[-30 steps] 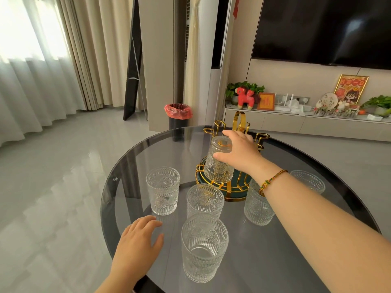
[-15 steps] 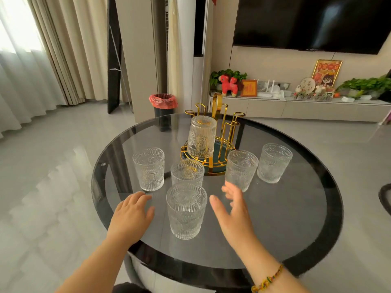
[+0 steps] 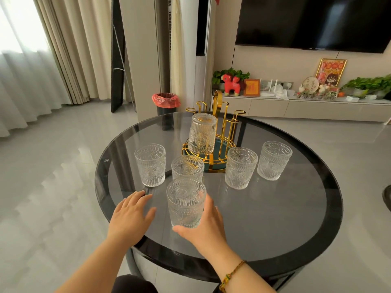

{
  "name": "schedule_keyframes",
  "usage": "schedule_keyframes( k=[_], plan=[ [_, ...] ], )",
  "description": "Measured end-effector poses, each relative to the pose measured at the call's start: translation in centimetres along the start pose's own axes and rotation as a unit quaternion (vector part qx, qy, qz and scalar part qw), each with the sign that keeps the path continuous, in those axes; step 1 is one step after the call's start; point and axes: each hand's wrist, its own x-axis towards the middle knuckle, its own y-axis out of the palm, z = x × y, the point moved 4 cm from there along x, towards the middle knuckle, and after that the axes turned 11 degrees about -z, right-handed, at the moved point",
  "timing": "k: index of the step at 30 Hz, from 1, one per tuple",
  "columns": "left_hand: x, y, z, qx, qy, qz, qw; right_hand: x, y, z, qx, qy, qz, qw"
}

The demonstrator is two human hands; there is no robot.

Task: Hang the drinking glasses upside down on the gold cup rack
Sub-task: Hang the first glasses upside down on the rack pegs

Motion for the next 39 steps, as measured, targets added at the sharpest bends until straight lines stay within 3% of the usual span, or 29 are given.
schedule_keyframes(
  k=[10, 18, 26, 39],
  plan=[
    [0.0, 0.1, 0.1, 0.003, -0.004, -0.001, 1.0, 0.4, 0.3, -0.6, 0.025, 0.024, 0.007, 0.999],
    [0.0, 0.2, 0.0, 0.015, -0.001, 0.008, 1.0, -0.6, -1.8, 0.0, 0.17, 0.046, 0.04, 0.984],
    [-0.2, -0.2, -2.0, -0.036, 0.013, -0.002, 0.999, -0.4, -6.9, 0.4, 0.259, 0.049, 0.001, 0.965],
    [-0.2, 0.9, -3.6, -0.044, 0.005, -0.023, 0.999, 7.9, -18.3, 2.2, 0.147, 0.002, -0.156, 0.977]
  ],
)
